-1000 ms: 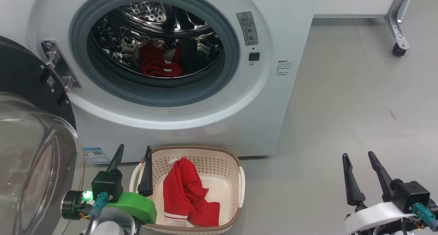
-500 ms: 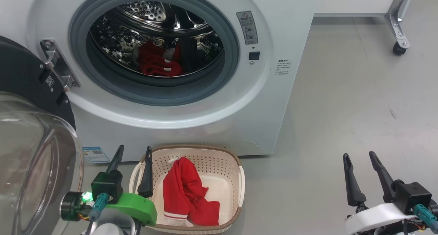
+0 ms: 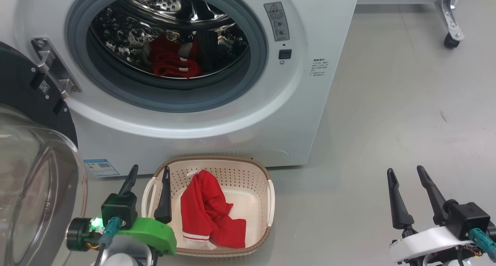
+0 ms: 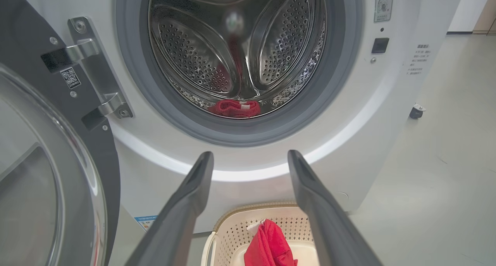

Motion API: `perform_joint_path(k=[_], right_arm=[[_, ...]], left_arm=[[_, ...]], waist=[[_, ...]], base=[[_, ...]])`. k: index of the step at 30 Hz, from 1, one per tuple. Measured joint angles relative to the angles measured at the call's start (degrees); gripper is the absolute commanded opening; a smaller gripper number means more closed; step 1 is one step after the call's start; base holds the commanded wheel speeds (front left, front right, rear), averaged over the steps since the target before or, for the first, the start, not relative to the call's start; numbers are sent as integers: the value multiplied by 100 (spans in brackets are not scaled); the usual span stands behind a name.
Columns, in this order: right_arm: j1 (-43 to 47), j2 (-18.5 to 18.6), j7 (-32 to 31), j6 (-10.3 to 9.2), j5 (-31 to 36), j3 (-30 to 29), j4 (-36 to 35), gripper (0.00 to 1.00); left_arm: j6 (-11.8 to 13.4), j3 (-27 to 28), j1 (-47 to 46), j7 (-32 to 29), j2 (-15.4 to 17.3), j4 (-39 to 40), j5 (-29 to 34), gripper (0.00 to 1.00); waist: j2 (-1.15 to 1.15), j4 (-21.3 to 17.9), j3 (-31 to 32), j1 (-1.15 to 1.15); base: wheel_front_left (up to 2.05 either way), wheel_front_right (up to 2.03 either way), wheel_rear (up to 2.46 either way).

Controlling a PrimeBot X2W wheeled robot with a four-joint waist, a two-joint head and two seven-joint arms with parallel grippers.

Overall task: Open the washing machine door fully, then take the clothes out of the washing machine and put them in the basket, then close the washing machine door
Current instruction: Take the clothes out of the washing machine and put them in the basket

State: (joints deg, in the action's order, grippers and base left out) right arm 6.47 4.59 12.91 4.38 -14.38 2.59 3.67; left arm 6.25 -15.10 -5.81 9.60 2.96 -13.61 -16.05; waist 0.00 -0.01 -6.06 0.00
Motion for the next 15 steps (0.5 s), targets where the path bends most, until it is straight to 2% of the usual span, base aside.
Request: perform_joint_path(k=[9, 15], right_arm=[[-41, 3, -59, 2, -3, 29, -230, 100], [-274, 10, -73, 15, -11, 85, -349, 100]], left_arm=[[-7, -140, -108, -387, -2, -26, -97, 100], [-105, -147, -687, -686, -7, -99, -261, 100]], waist=[[0, -84, -419, 0], [0, -174, -818, 0]], base=[[0, 0, 0], [0, 0, 0]])
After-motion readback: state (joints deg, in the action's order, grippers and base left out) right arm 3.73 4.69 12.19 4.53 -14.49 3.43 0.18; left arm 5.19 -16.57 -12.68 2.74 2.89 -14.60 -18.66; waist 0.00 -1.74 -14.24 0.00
